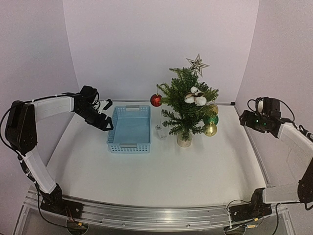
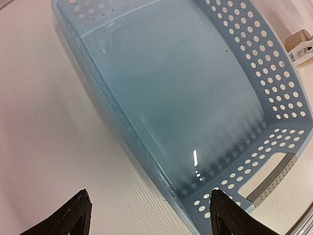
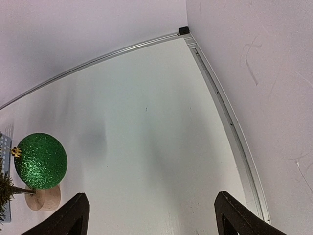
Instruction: Decorate the small christmas tree
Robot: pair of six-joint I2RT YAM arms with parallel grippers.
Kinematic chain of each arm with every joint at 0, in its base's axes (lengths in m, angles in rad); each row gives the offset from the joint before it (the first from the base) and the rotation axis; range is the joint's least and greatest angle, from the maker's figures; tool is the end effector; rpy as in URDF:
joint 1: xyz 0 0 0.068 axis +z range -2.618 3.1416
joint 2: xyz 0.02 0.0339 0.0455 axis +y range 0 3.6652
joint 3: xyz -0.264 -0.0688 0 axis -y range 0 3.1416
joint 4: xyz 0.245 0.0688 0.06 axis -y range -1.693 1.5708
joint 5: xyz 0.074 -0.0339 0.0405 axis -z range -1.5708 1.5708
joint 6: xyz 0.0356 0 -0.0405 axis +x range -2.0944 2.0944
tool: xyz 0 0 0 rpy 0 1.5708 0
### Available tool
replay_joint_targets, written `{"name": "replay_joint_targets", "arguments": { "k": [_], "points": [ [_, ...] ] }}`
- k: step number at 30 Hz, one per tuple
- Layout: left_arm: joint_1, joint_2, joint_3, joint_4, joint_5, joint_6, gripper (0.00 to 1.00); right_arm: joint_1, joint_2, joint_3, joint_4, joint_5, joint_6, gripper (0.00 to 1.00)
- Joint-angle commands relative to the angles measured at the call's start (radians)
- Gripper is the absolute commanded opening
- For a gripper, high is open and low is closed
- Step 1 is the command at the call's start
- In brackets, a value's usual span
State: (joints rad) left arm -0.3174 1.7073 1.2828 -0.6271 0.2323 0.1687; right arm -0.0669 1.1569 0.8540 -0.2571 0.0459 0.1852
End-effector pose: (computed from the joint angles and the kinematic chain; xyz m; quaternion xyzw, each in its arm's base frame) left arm 0.3374 -0.1195 0.2345 0.2599 0.9246 -0.1306 0.2459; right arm 0.2577 -0.0189 0.2812 0.1210 0.8664 0.0086 0.4844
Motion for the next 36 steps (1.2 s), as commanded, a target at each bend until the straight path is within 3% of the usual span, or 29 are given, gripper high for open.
{"name": "replay_joint_targets", "arguments": {
  "k": [1,9,36],
  "points": [
    [-0.015,0.015,-0.019,-0.002,-0.055,-0.017,0.81,-0.003,-0.041,-0.009,0.05,-0.038,-0.012,0.88],
    [-0.015,0.011,-0.029,0.01,-0.142,-0.01,0.73,-0.004,-0.058,-0.003,0.056,-0.064,-0.016,0.88],
    [-0.013,0.0,-0.056,0.022,-0.217,0.018,0.73,-0.004,-0.048,-0.015,0.062,-0.073,-0.031,0.88]
  ]
}}
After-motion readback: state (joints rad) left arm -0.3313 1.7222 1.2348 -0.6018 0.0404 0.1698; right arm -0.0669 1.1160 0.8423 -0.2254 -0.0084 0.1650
